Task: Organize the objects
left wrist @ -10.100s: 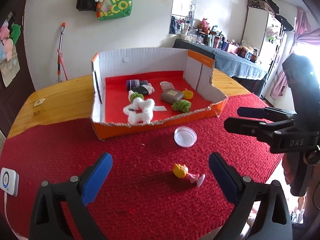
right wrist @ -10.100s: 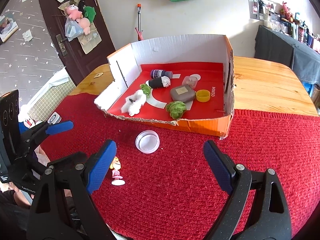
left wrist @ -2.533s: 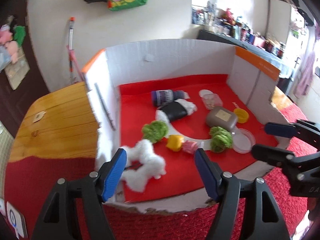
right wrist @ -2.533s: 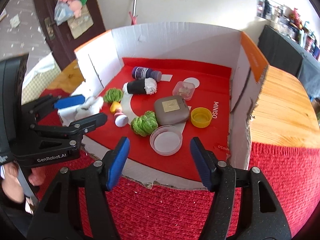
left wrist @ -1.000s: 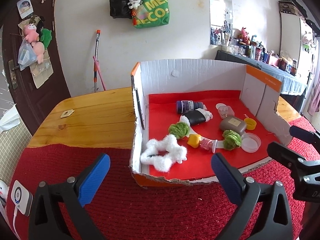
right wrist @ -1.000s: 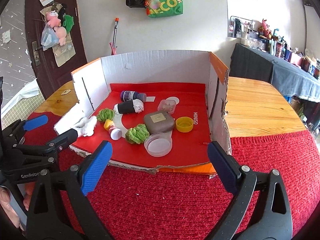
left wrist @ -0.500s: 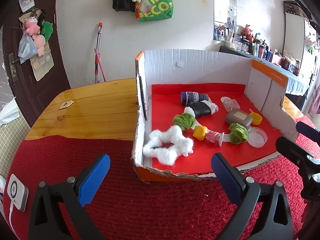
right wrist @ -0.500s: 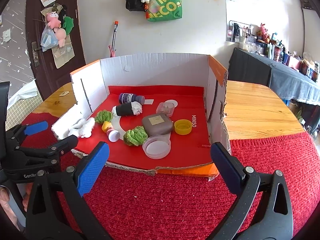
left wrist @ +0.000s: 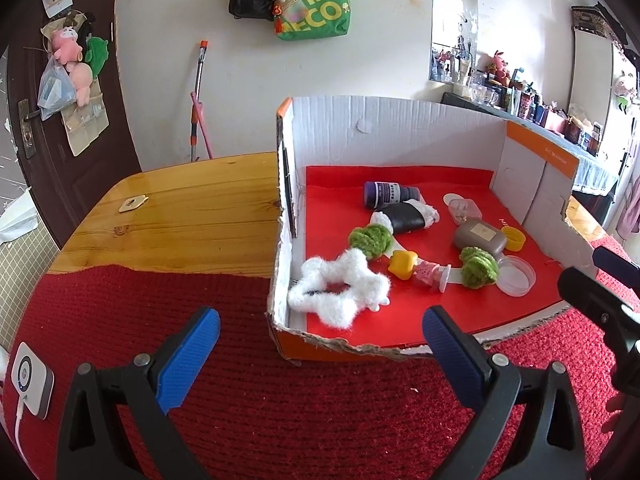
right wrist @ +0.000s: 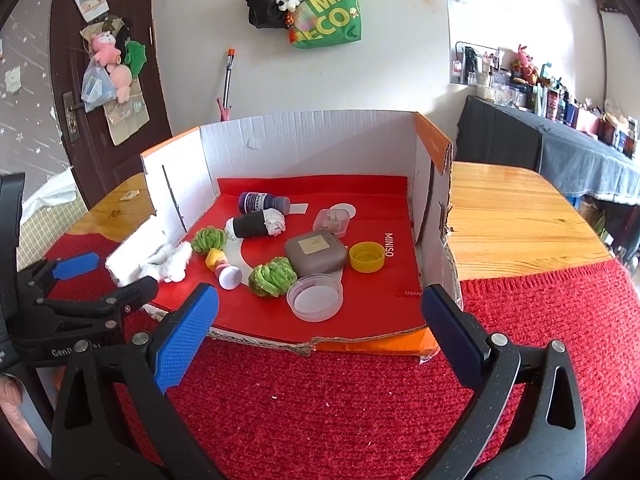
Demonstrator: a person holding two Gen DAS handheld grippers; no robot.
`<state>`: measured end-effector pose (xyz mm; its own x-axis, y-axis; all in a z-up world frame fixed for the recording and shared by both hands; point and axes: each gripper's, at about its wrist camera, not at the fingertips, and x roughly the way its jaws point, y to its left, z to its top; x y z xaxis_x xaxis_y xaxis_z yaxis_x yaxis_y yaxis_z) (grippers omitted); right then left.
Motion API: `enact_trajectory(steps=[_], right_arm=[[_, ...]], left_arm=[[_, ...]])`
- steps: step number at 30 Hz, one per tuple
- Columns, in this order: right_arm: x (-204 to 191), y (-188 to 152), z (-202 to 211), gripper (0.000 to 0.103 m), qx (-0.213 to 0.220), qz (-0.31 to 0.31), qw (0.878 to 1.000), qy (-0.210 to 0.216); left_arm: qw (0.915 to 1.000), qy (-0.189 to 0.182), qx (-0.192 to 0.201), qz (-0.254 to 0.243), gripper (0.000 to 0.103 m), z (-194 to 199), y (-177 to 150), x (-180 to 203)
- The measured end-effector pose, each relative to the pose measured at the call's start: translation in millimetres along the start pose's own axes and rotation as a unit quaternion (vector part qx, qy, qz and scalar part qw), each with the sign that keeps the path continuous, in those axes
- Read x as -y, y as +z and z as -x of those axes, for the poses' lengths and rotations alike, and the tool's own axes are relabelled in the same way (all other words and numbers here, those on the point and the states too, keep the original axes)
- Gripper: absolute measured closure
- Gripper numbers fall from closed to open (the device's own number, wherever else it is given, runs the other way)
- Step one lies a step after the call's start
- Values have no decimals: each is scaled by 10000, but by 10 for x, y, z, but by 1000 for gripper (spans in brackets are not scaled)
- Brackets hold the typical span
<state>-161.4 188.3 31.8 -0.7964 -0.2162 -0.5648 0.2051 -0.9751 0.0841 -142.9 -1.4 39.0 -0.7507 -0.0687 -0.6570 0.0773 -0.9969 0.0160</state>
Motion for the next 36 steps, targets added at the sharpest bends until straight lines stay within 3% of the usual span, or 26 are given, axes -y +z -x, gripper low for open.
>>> enact_trajectory(steps=[8, 19, 36], right_arm=[[-37, 4, 141, 0, 61, 7, 10000, 65], [-118, -230, 205, 0, -320, 90, 9992, 209], [26, -458, 164, 0, -594, -96, 9982, 41]], left_arm=[[9999, -125, 1, -54, 0, 151, -61, 57], [9988, -295, -384, -67, 0, 229, -297, 137], [9973, -268, -690, -1, 0, 157, -460, 110]])
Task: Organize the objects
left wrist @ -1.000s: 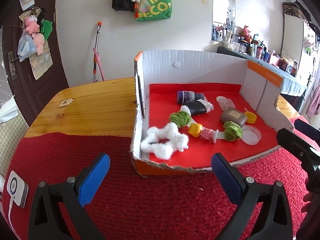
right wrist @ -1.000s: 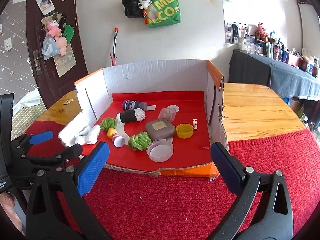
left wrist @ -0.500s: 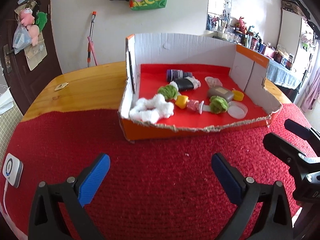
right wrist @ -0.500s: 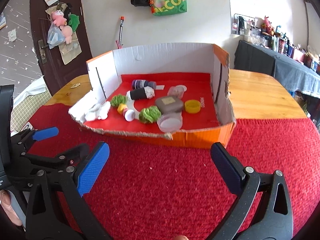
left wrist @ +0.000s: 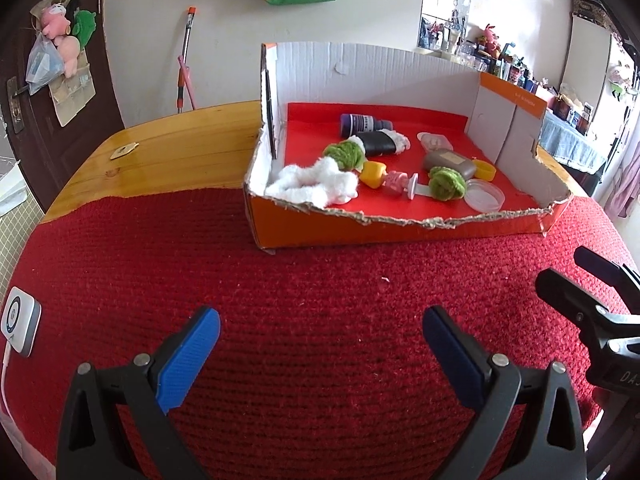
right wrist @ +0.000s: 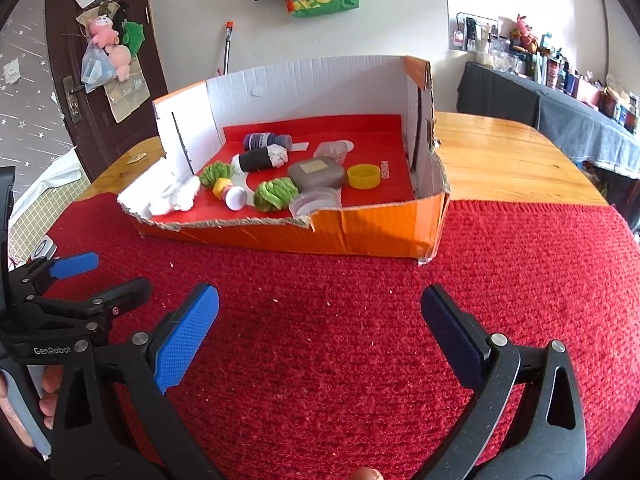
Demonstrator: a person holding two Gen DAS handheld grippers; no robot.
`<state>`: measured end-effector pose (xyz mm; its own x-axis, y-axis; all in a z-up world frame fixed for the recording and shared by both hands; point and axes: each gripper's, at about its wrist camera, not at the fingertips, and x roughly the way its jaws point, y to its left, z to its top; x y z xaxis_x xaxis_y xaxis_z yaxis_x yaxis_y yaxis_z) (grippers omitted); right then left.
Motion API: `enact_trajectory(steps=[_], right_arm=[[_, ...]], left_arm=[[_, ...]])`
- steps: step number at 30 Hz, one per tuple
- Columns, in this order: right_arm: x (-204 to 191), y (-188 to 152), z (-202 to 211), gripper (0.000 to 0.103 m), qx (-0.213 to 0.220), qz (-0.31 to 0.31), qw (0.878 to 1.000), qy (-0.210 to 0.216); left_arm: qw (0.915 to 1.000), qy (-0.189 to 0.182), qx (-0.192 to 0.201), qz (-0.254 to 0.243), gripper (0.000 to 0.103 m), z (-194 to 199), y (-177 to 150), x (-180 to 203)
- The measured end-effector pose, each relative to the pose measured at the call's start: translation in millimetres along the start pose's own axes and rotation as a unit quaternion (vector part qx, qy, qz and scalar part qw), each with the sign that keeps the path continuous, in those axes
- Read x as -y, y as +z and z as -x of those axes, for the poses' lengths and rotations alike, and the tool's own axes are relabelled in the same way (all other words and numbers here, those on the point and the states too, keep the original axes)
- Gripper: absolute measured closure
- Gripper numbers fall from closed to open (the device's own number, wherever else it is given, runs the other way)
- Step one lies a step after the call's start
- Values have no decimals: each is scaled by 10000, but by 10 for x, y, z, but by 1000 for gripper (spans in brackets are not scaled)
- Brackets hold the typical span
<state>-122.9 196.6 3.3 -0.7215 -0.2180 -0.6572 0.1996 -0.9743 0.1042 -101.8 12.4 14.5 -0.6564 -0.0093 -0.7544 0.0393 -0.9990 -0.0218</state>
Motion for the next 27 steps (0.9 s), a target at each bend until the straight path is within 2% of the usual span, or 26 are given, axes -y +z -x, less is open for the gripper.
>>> enact_trajectory(steps=[13, 17, 27], right_arm=[[98, -81, -161, 0, -342, -116, 9993, -49], [82, -92, -162, 0, -350, -57, 9993, -89], [27, -100, -191, 0, -407, 84, 9988, -247]], left_arm=[[9997, -34, -229, -44, 0, -128, -29, 20], [9996, 41, -262, -108, 0, -146, -27, 45], [9997, -53, -246, -72, 0, -162, -22, 21]])
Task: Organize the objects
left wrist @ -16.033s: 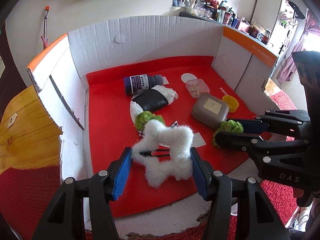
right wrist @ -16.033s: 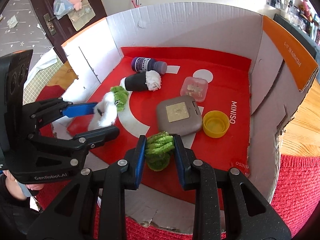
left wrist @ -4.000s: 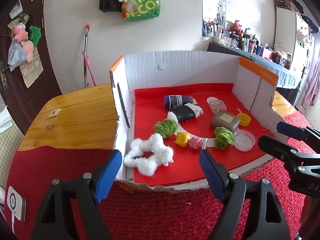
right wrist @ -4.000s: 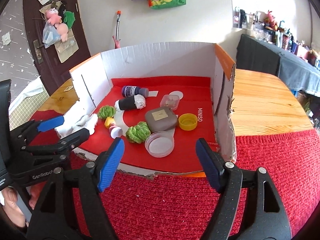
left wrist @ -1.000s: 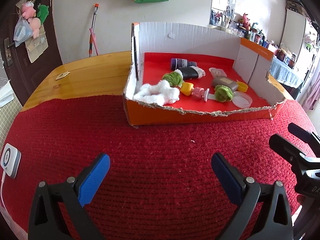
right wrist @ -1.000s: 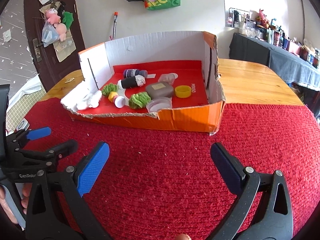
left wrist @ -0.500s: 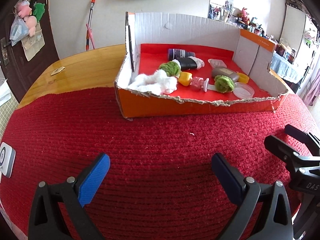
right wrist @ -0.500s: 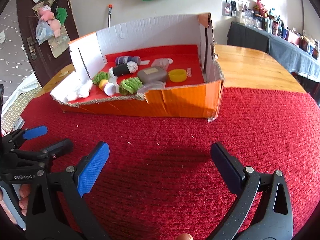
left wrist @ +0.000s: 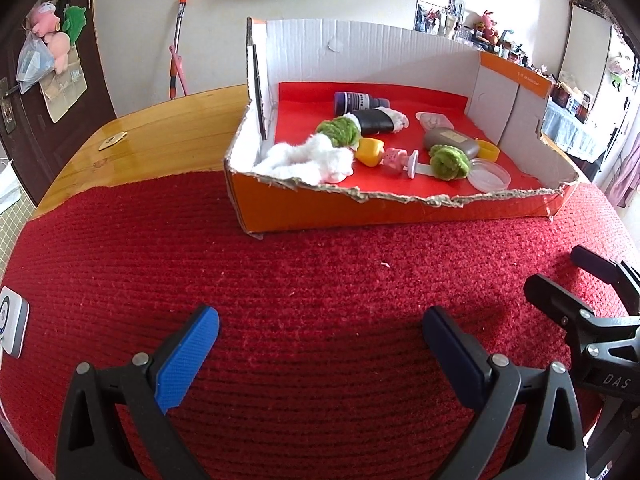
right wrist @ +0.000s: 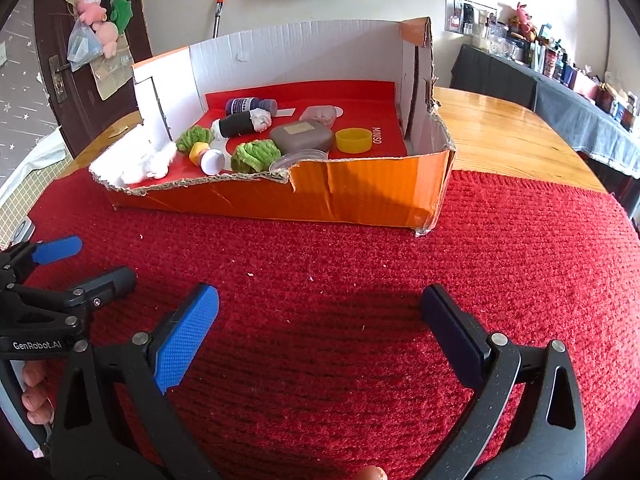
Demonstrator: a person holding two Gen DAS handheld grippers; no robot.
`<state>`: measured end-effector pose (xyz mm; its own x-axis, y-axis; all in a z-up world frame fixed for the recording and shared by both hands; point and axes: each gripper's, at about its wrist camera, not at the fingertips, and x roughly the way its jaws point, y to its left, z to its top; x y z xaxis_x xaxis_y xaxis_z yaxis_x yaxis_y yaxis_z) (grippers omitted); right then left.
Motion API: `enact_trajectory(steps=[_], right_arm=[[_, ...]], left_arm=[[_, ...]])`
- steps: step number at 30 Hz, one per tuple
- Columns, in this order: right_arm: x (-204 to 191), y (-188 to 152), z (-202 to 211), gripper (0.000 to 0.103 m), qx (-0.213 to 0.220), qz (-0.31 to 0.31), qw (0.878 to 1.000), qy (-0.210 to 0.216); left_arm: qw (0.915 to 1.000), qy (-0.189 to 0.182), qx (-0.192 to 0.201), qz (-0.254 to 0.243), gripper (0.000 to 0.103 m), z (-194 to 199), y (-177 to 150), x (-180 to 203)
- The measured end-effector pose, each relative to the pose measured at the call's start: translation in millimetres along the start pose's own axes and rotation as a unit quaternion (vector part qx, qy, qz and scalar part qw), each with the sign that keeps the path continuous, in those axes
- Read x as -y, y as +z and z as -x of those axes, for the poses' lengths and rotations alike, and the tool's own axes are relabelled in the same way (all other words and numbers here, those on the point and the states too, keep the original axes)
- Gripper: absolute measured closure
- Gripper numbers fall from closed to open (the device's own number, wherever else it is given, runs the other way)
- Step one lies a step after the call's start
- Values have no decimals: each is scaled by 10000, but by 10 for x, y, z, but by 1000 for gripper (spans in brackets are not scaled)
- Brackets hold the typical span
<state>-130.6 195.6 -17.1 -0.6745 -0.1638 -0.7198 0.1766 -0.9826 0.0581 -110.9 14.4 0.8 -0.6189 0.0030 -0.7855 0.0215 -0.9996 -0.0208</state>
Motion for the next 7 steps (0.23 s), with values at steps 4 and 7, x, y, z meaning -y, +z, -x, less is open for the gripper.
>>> enact_trajectory(steps=[4, 7], right_arm=[[5, 1, 3, 0, 0, -14, 10000, 2], [5, -2, 4, 0, 1, -11, 10000, -11]], left_arm=[[10000, -1, 2, -2, 0, -2, 0, -3], [10000, 3, 2, 3, 0, -1, -1, -2]])
